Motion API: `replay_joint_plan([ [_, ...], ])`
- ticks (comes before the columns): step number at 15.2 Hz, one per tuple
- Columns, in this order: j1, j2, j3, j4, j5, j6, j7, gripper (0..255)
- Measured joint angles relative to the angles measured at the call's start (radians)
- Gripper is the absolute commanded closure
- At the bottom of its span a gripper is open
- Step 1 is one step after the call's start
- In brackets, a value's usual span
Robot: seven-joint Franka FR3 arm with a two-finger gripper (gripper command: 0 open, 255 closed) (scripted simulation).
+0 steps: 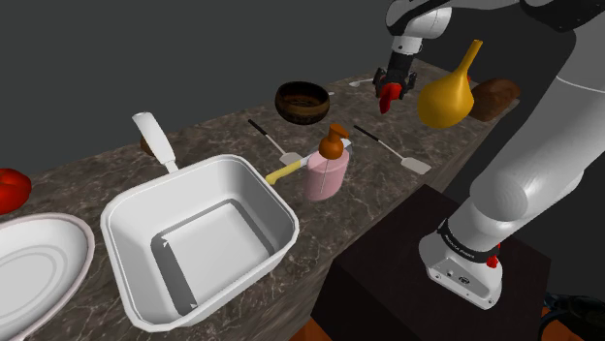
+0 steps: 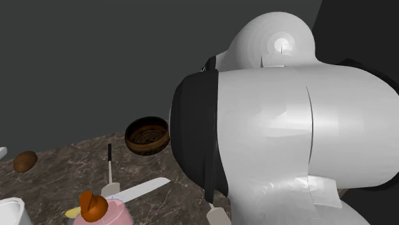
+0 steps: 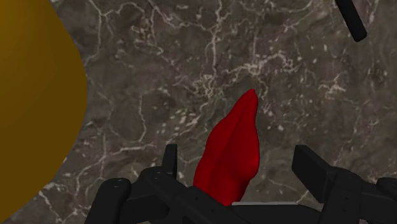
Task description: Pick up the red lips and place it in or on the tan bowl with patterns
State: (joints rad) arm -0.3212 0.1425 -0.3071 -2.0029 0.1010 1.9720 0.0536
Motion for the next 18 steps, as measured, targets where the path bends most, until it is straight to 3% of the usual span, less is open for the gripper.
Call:
replay_joint_plan([
  [3, 0.000, 0.000, 0.000, -0.001, 0.000, 0.001, 0.000, 0],
  [4, 0.000, 0.000, 0.000, -0.001, 0.000, 0.001, 0.000, 255],
  [18, 0.001, -0.018, -0.001, 0.018, -0.007, -0.034, 0.006, 255],
])
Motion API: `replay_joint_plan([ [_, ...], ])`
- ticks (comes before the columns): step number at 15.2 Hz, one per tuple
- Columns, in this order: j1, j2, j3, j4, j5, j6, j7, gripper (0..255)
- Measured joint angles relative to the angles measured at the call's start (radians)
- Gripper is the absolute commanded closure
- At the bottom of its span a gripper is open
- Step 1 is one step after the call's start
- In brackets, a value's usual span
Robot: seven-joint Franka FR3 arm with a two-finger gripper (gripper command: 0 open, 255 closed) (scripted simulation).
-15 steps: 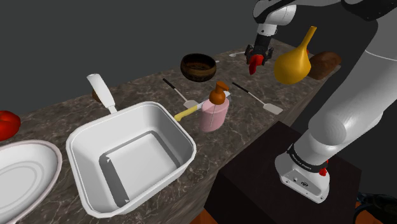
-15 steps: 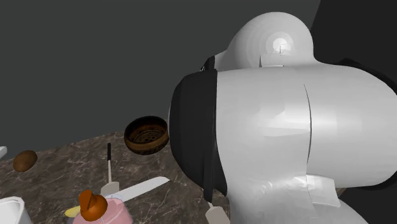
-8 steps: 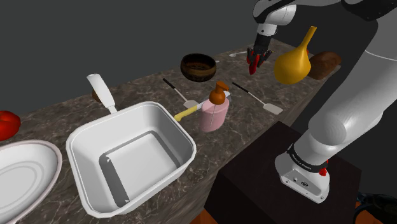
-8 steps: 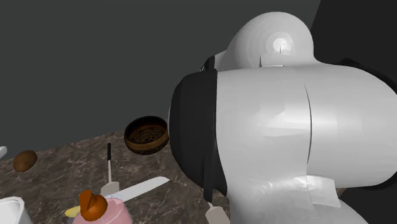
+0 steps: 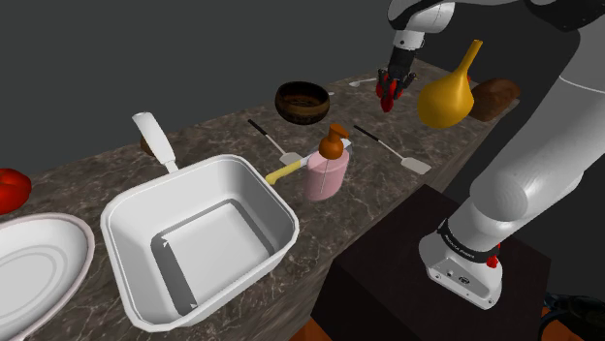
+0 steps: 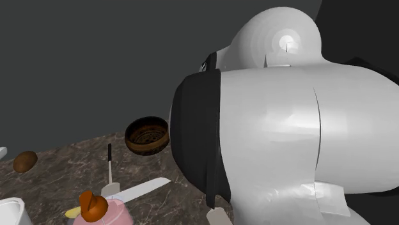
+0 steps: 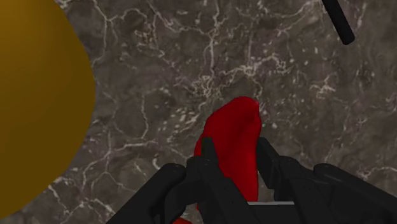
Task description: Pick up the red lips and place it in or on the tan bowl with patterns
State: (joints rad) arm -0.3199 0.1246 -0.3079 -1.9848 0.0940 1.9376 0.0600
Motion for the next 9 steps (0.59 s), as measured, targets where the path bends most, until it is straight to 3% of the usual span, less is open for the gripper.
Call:
replay_joint_plan([
  [9, 0.002, -0.038, -0.001, 0.076, -0.015, -0.112, 0.015, 255],
])
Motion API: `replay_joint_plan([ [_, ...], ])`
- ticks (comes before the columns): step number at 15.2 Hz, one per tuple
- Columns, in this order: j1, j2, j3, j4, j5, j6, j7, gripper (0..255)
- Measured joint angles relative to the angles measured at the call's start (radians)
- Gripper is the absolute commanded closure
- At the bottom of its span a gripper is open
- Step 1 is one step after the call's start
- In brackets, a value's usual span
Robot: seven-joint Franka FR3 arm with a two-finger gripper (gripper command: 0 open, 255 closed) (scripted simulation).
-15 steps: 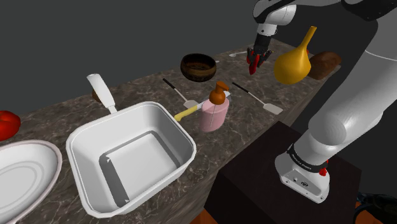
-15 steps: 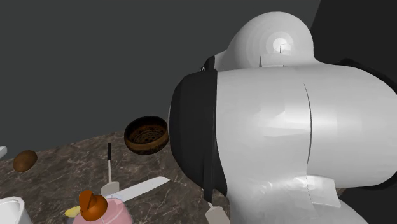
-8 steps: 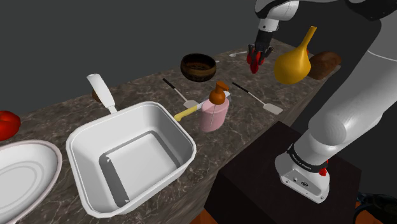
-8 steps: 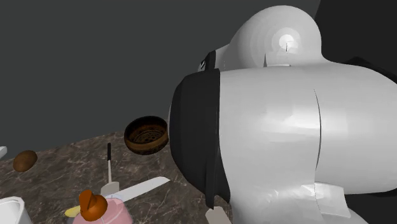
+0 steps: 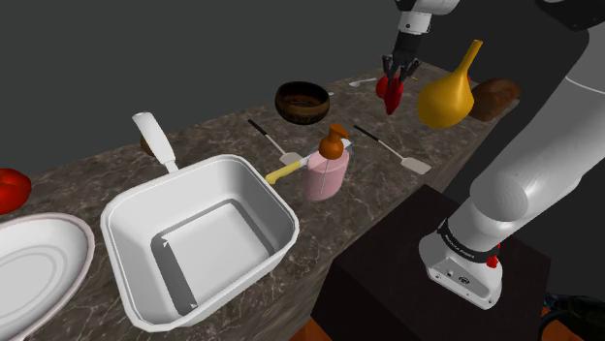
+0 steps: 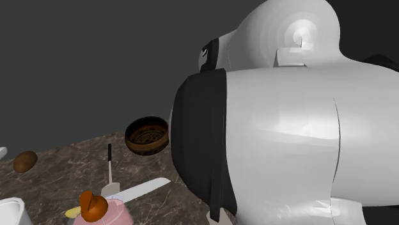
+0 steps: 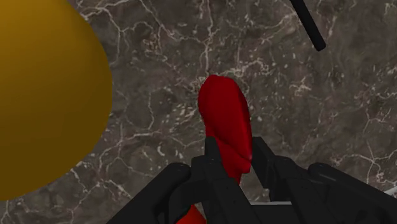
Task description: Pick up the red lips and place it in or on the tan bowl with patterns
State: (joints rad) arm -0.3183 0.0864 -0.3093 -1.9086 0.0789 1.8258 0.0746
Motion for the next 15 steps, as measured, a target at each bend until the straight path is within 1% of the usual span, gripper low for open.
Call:
replay_joint_plan([
  [15, 0.000, -0.028, -0.002, 0.167, -0.011, -0.194, 0.015, 255],
])
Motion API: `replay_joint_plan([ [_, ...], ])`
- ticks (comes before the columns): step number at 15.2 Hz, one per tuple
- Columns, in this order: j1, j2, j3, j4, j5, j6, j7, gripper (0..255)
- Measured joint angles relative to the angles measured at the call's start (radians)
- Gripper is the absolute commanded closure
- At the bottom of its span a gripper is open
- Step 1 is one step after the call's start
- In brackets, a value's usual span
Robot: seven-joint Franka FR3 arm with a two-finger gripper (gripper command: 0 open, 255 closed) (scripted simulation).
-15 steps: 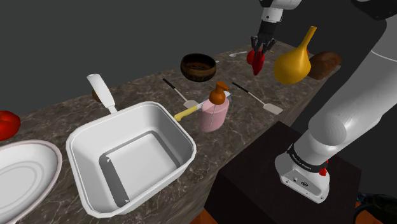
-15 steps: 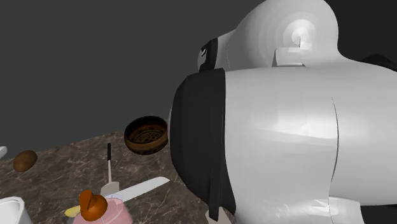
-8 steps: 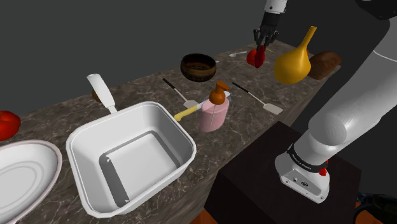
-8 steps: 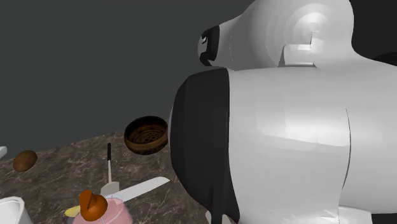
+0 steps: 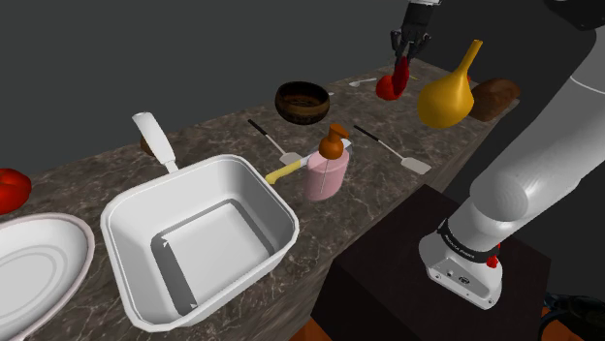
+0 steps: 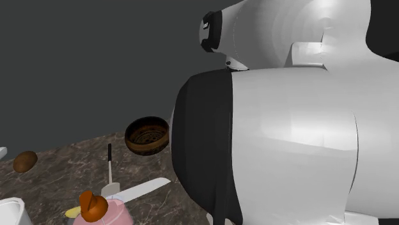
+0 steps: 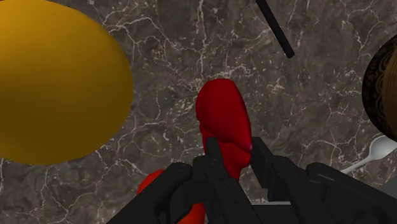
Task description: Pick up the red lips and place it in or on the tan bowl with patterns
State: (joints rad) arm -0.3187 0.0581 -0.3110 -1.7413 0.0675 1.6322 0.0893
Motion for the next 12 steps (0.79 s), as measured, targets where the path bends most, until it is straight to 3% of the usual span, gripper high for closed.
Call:
replay_joint_plan([
  [6, 0.005, 0.000, 0.005, 0.071, 0.001, -0.070, 0.014, 255],
  [12, 0.075, -0.008, 0.067, 0.072, 0.017, -0.070, 0.145, 255],
])
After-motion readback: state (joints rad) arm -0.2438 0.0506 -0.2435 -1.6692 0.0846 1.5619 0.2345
